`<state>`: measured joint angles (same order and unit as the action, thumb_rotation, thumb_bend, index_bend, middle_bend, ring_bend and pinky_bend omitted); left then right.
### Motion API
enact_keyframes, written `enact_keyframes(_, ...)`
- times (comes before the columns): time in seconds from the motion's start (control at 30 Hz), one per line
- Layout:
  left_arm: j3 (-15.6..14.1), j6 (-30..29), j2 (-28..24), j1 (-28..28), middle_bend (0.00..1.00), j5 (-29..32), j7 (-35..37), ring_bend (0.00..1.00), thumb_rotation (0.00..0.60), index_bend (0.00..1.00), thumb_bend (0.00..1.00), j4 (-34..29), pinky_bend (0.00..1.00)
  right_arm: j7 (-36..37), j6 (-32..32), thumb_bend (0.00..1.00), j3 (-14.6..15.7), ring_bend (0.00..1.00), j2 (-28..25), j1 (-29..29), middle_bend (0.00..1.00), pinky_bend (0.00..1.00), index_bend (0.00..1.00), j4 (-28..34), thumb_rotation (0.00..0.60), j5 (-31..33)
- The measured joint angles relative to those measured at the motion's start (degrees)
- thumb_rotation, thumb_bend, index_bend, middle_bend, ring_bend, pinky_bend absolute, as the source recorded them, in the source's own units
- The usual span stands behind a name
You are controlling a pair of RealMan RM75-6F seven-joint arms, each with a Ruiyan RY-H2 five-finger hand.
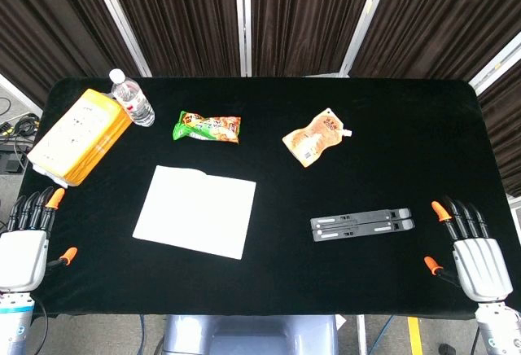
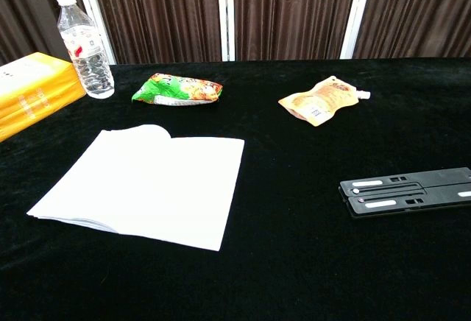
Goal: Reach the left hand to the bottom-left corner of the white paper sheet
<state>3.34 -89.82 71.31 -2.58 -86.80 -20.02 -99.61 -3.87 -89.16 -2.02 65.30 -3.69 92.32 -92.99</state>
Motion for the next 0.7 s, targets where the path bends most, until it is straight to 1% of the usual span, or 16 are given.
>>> enact_keyframes(0.43, -0.29, 0.50, -0.01, -0.34, 0.00, -0.25, -0.13, 0.00, 0.600, 0.00, 0.13, -0.26, 0.00, -0.02, 0.06, 0.07, 0.21, 0.00, 0.42, 0.18, 0.00, 0.00, 0.00, -0.48, 0.600, 0.15)
enact_keyframes(0.7, -0.50, 2.00, 0.25, -0.98, 0.00, 0.27, -0.23, 0.00, 0.600, 0.00, 0.13, 0.22, 0.00, -0.02, 0.23, 0.07, 0.11, 0.00, 0.45, 0.17, 0.00, 0.00, 0.00, -0.59, 0.600, 0.46)
